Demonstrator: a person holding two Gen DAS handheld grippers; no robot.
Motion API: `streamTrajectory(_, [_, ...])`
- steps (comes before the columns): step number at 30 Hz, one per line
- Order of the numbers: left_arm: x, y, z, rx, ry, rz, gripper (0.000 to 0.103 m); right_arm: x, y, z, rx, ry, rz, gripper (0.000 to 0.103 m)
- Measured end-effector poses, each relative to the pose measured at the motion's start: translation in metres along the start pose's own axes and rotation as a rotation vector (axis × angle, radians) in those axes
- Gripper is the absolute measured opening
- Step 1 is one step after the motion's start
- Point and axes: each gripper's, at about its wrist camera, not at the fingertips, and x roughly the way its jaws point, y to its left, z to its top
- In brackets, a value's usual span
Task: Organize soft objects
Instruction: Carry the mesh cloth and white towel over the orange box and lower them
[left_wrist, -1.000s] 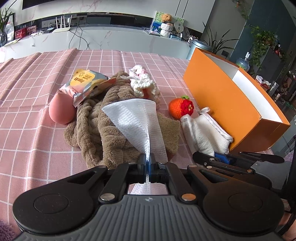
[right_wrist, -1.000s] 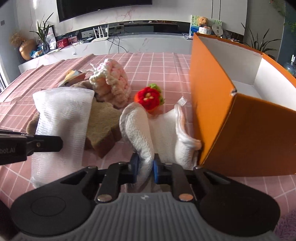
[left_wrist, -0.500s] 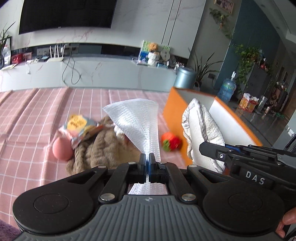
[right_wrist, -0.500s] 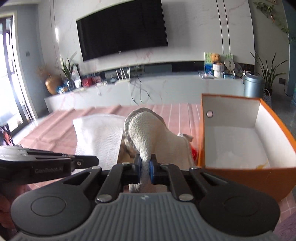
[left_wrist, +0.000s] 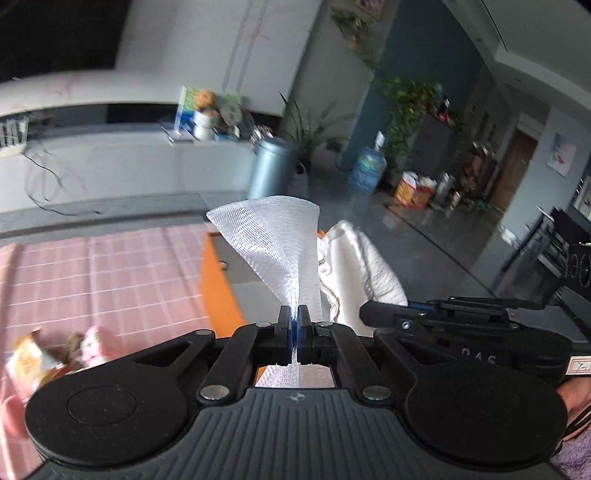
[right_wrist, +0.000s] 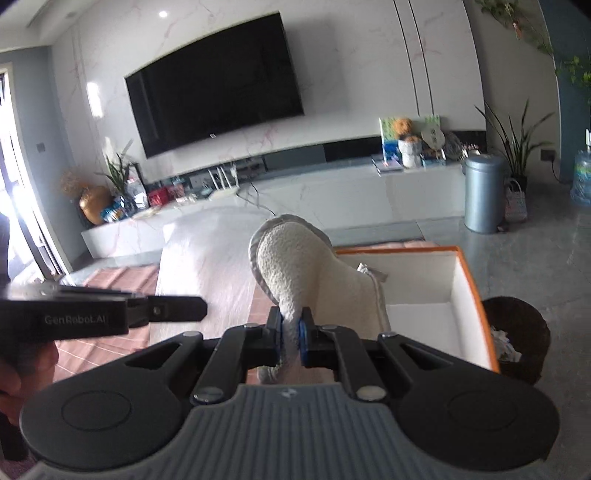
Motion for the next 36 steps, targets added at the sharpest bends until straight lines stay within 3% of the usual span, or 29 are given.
streamTrajectory(3, [0.047, 0.001, 0.013, -0.014, 0.092, -0.009, 0.002, 0.024, -0.03, 0.002, 0.03, 0.072, -0.032, 0.007])
streamTrajectory(7, [0.098, 0.002, 0.013, -0.01, 0.195, 0.041, 0.002, 0.061, -0.06, 0.001, 0.053, 0.156, -0.074, 0.007])
streamTrajectory(11, [0.126, 0.004, 0.007, -0.025, 0.249, 0.096, 0.002, 0.092, -0.072, -0.004, 0.007, 0.226, -0.144, 0.007])
streamTrajectory(17, [0.14, 0.003, -0.001, 0.033, 0.308, 0.151, 0.004, 0.121, -0.083, -0.009, -0.036, 0.31, -0.197, 0.008])
streamTrajectory(22, [0.142, -0.003, -0.004, 0.071, 0.346, 0.211, 0.012, 0.131, -0.08, -0.015, -0.052, 0.357, -0.2, 0.01])
streamTrajectory(27, [0.135, -0.005, -0.003, 0.072, 0.343, 0.227, 0.022, 0.132, -0.072, -0.021, -0.078, 0.376, -0.202, 0.024])
streamTrajectory(30, [0.13, -0.009, 0.001, 0.092, 0.321, 0.241, 0.041, 0.128, -0.067, -0.022, -0.08, 0.386, -0.195, 0.029])
streamTrajectory(36, [0.115, -0.012, 0.007, 0.084, 0.281, 0.226, 0.049, 0.113, -0.057, -0.013, -0.144, 0.38, -0.201, 0.04])
